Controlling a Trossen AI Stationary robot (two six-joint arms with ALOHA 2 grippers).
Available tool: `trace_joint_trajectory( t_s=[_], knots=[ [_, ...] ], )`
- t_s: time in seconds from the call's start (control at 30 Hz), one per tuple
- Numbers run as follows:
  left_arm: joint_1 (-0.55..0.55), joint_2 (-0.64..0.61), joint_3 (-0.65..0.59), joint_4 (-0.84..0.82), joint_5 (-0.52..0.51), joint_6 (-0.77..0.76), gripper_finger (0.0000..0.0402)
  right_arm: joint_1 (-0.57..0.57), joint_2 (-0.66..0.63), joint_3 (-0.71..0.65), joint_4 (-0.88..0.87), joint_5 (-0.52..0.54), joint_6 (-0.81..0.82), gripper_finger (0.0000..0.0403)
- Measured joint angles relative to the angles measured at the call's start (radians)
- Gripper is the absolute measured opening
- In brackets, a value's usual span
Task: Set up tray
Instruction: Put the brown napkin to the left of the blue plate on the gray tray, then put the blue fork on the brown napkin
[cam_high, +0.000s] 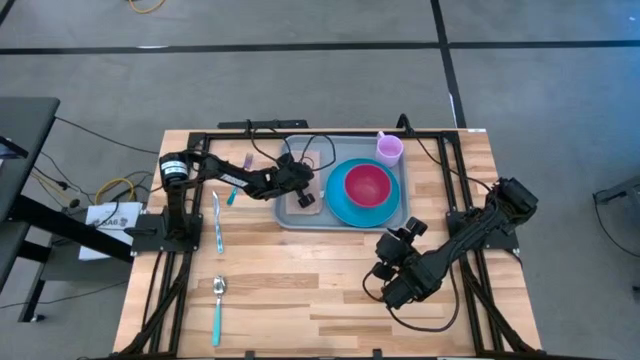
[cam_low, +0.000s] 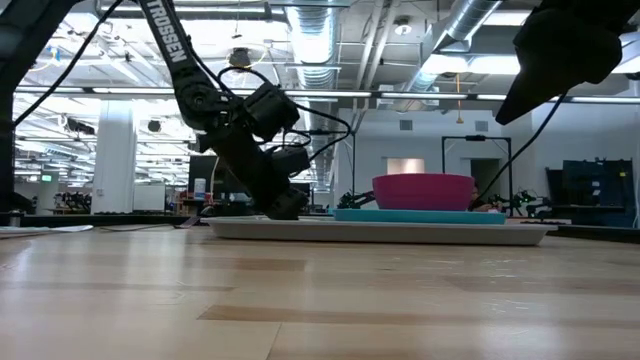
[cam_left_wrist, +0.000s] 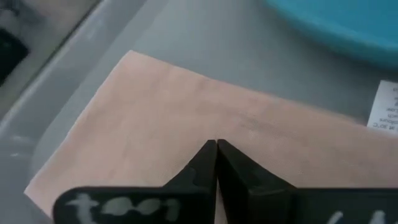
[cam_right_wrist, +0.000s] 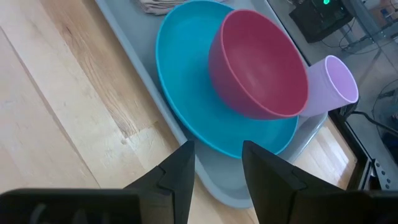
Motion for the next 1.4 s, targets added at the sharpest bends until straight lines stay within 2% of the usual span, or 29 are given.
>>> trace_joint_trajectory(
  t_s=[0.2, 0.3, 0.47, 0.57, 0.7, 0.8, 0.9, 1.07, 1.13, 1.3, 1.4],
  knots=[
    [-0.029, -0.112, 0.002, -0.075, 0.033, 0.042, 0.0000, 0.000, 0.000, 0.000, 0.000, 0.000, 0.000, 0.0129],
    [-0.041, -0.181, 0.001, -0.184, -0.036, 0.083, 0.0008, 0.000, 0.000, 0.000, 0.000, 0.000, 0.000, 0.0129],
    [-0.044, -0.317, 0.001, -0.406, -0.213, 0.101, 0.0035, 0.000, 0.000, 0.000, 0.000, 0.000, 0.000, 0.0129],
    [-0.036, -0.412, 0.002, -0.610, -0.258, -0.011, 0.0054, 0.000, 0.000, 0.000, 0.005, 0.000, 0.000, 0.0129],
    [-0.021, -0.519, 0.000, -0.905, -0.157, -0.206, 0.0078, 0.000, 0.000, 0.000, 0.008, 0.000, 0.000, 0.0129],
    [-0.005, -0.573, -0.029, -1.047, -0.132, -0.303, 0.0090, 0.000, 0.000, 0.000, 0.012, -0.001, -0.002, 0.0129],
    [0.016, -0.613, -0.112, -1.039, -0.116, -0.356, 0.0099, 0.000, 0.000, 0.000, 0.015, -0.001, -0.003, 0.0129],
    [0.095, -0.630, -0.297, -0.718, 0.015, -0.361, 0.0100, 0.000, 0.000, 0.000, 0.018, 0.000, -0.003, 0.0129],
    [0.136, -0.630, -0.347, -0.613, 0.035, -0.345, 0.0100, -0.002, 0.000, 0.000, 0.021, 0.000, -0.002, 0.0129],
    [0.240, -0.634, -0.376, -0.550, -0.016, -0.304, 0.0100, -0.014, 0.000, 0.000, 0.023, 0.000, -0.009, 0.0129],
    [0.293, -0.635, -0.376, -0.548, 0.022, -0.301, 0.0100, -0.027, 0.000, 0.000, 0.027, 0.000, -0.025, 0.0129]
  ],
)
